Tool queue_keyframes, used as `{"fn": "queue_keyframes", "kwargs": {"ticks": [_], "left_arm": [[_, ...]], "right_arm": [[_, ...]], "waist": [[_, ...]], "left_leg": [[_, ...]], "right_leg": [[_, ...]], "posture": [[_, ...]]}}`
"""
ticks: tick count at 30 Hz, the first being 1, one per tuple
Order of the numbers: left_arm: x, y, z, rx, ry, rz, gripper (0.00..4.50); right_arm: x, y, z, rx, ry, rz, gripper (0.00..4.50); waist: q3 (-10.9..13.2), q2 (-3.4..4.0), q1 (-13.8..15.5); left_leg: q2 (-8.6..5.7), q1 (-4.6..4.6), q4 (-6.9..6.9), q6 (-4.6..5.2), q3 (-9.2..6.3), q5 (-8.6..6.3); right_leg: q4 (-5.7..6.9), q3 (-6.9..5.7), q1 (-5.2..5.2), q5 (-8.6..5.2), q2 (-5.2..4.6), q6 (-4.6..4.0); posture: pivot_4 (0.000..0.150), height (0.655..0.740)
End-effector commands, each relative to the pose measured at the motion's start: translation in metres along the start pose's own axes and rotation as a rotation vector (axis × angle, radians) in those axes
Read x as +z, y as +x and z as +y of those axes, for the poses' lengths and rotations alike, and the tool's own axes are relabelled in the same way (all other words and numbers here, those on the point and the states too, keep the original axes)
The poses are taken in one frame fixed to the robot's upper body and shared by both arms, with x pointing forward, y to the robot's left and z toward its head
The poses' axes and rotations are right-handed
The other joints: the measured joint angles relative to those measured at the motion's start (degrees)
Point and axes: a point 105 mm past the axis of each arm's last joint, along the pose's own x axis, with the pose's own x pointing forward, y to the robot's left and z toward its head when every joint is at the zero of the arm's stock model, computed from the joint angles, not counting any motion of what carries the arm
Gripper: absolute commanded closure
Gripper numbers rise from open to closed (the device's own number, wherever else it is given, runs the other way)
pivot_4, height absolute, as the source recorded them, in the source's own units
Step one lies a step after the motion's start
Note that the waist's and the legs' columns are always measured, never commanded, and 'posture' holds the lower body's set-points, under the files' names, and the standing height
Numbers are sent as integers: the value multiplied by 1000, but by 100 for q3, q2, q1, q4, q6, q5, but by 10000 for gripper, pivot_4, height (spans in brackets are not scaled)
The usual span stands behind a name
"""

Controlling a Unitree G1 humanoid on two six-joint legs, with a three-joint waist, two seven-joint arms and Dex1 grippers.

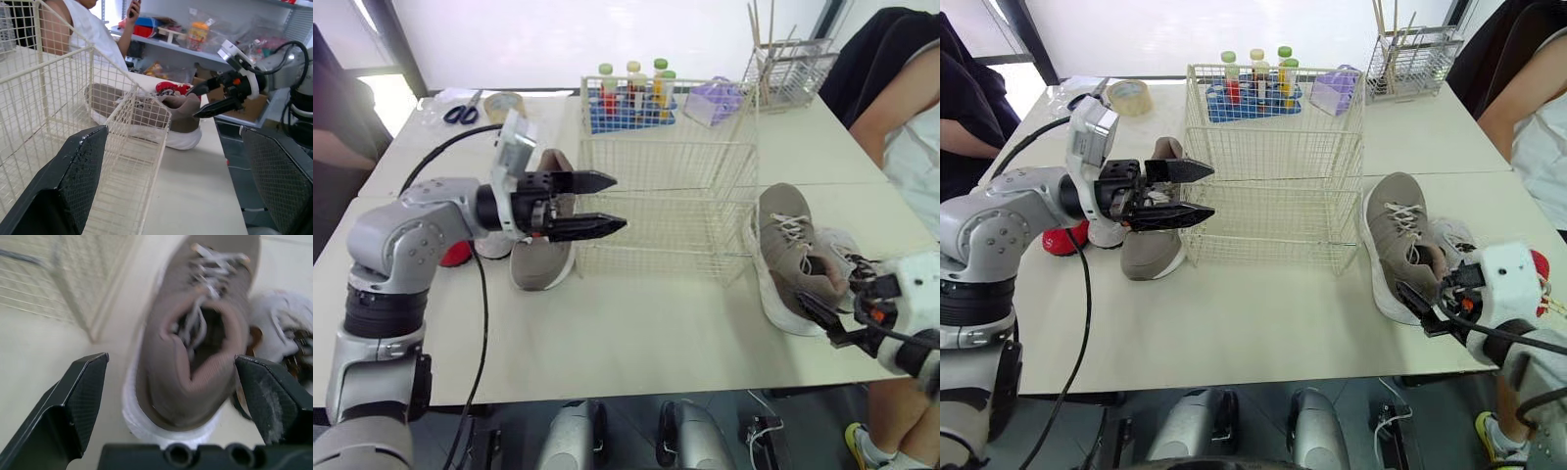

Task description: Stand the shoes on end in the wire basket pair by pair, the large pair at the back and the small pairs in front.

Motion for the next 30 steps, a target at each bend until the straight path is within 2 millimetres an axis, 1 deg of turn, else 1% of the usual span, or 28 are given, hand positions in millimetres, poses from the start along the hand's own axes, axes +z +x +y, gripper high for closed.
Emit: {"fn": "queue_keyframes", "kwargs": {"ticks": [1,4,11,14,15,16,19,20,22,24,26,28,30], "left_arm": [[10,2,-3,-15,57,-6,0],[10,2,-3,-11,61,-5,0],[9,0,-3,3,69,-1,0],[8,-1,-2,9,71,-1,0],[8,-1,-2,12,72,-1,0],[7,-2,-2,14,72,-2,0],[7,-3,-1,15,72,-2,0],[7,-3,-1,15,73,-3,0],[7,-3,0,15,75,-4,0],[7,-3,1,11,80,-4,0],[7,-2,2,7,85,-4,0],[8,-2,3,4,88,-5,0],[8,-1,4,-2,92,-6,0]], "right_arm": [[0,2,-1,-75,-19,-36,707],[-3,10,2,-77,-11,-48,707],[7,25,5,-94,21,-118,707],[4,29,7,-94,11,-106,707],[3,30,9,-90,1,-99,5928],[1,31,10,-90,-2,-96,8866],[0,31,11,-97,-4,-94,22432],[0,31,10,-103,-5,-95,27677],[0,31,10,-108,-15,-97,36398],[3,29,10,-110,-29,-114,42655],[11,27,8,-118,-43,-145,42923],[26,24,4,-140,-53,-203,42924],[46,19,-3,-170,-70,-271,42924]], "waist": [[0,0,-2],[0,1,-7],[0,1,-59],[0,1,-106],[0,1,-125],[0,1,-136],[0,0,-146],[0,1,-144],[0,1,-142],[0,1,-130],[0,1,-132],[0,1,-137],[4,7,-141]], "left_leg": [[0,0,0,0,0,0],[0,1,0,0,0,0],[1,0,0,0,-1,0],[1,0,-2,0,-3,0],[1,-1,-2,0,-3,0],[1,-1,-2,0,-2,0],[1,0,-2,0,-2,0],[1,0,-3,0,-2,0],[1,0,-3,0,-2,0],[1,0,-4,0,-2,0],[0,-1,-3,0,-2,0],[0,0,-3,1,-2,0],[0,0,-4,1,-2,0]], "right_leg": [[0,0,0,0,0,0],[0,0,0,0,1,0],[0,0,0,-1,3,0],[0,-1,0,-1,3,1],[-1,-1,0,-1,2,1],[-2,0,0,-1,2,1],[-2,0,0,-1,3,1],[-1,0,0,-1,3,1],[-1,-1,0,-2,3,1],[-2,-1,0,-2,3,2],[-3,0,0,-2,2,1],[-3,0,0,-2,2,1],[-2,0,-1,-2,2,1]], "posture": [[1500,7400],[1500,7400],[1500,7400],[1500,7400],[1500,7400],[1500,7400],[1500,7400],[1500,7400],[1500,7400],[1500,7400],[1500,7400],[1500,7400],[1500,7400]]}}
